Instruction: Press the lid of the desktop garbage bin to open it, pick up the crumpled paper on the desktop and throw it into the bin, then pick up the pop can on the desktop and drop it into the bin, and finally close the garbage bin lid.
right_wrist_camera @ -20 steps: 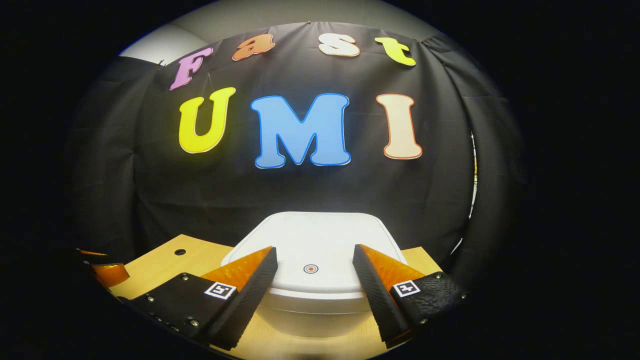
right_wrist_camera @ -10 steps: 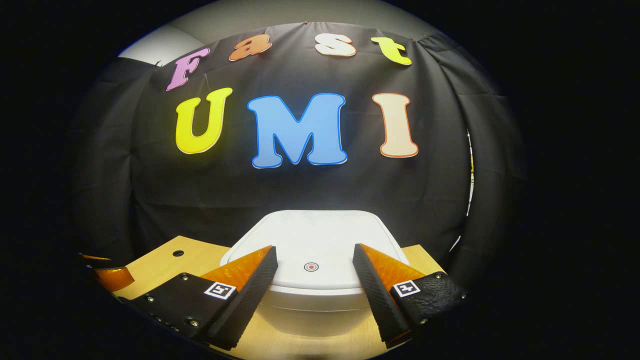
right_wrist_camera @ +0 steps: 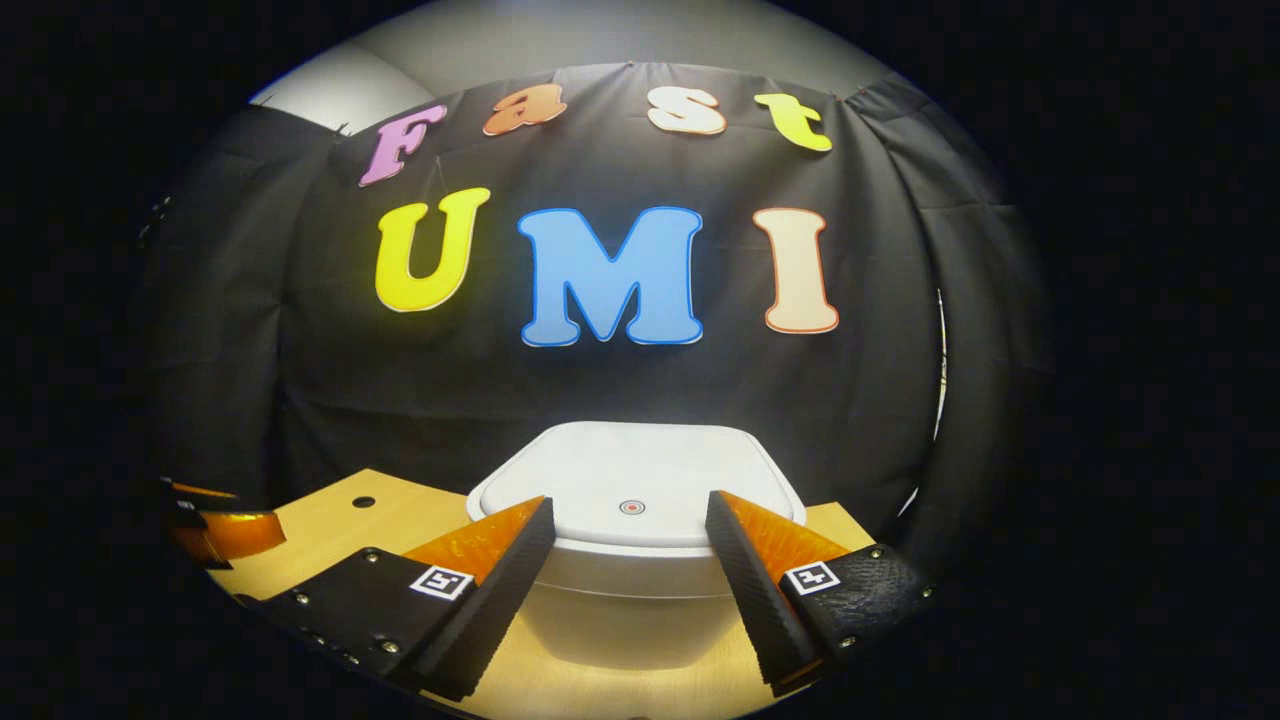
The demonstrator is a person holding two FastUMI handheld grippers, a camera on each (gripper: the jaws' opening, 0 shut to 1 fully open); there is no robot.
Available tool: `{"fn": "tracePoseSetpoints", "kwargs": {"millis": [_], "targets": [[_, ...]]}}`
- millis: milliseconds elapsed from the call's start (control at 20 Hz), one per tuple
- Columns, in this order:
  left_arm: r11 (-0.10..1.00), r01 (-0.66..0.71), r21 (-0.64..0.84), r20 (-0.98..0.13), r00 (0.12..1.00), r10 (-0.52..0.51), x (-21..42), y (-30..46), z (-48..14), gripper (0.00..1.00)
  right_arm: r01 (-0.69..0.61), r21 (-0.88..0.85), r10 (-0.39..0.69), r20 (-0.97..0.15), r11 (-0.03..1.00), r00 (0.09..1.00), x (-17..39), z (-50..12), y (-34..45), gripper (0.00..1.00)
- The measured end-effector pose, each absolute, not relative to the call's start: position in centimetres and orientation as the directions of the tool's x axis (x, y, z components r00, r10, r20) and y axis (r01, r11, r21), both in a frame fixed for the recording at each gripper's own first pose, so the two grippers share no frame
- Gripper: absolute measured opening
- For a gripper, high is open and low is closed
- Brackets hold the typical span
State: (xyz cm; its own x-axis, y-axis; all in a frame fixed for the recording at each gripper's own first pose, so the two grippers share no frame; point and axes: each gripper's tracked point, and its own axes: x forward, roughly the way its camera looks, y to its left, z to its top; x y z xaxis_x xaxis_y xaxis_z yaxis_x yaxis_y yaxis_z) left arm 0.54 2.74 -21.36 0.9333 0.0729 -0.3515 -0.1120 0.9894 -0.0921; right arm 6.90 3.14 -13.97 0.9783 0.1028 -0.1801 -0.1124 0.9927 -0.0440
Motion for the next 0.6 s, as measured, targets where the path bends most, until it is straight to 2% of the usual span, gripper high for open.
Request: {"fn": "tracePoseSetpoints", "kwargs": {"millis": [300,550,600], "targets": [[0.994,-0.08,-0.075,-0.347,0.937,0.049,1.1,1.5,-21.0,0.81,-0.144,-0.011,0.139,-0.187,0.99,0.972,5.0,-14.0,3.6,0.97],[0.996,-0.043,-0.077,-0.343,0.939,0.014,1.4,0.1,-20.9,0.83,-0.141,0.016,0.141,-0.191,0.99,0.971,3.6,-13.7,3.0,0.97],[0.996,-0.037,-0.079,-0.342,0.94,0.007,1.5,-0.2,-20.8,0.81,-0.131,0.021,0.133,-0.192,0.991,0.972,3.5,-13.6,2.7,0.97]]}}
